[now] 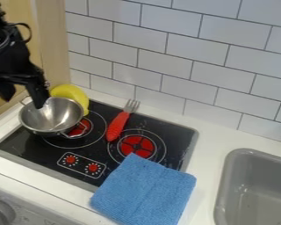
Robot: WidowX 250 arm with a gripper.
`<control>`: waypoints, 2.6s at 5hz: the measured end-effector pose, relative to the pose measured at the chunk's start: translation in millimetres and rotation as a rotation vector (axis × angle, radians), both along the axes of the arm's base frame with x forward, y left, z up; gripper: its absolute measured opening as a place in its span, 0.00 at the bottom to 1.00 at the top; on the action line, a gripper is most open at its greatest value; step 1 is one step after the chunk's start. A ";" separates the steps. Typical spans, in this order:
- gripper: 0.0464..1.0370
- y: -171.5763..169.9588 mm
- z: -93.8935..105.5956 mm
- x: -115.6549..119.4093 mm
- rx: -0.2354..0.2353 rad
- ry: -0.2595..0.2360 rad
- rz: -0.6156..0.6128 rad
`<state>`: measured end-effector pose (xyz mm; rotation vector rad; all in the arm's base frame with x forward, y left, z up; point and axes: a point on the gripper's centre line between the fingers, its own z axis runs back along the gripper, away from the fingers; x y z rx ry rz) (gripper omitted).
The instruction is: Move the red fork to the right side of the stove
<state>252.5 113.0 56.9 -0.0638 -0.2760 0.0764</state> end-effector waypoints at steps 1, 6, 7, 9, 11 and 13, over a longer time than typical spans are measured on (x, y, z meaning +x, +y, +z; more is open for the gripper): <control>0.96 -7.4 11.1 13.6 0.009 -0.009 -0.063; 0.96 -94.5 2.7 84.8 -0.045 -0.003 -0.115; 0.96 -95.3 -7.6 84.3 -0.035 0.022 -0.121; 0.96 -101.2 -14.4 90.5 0.023 0.034 -0.135; 0.96 -112.3 -36.7 86.4 0.001 0.119 -0.153; 0.96 -110.8 -49.0 87.2 0.006 0.169 -0.160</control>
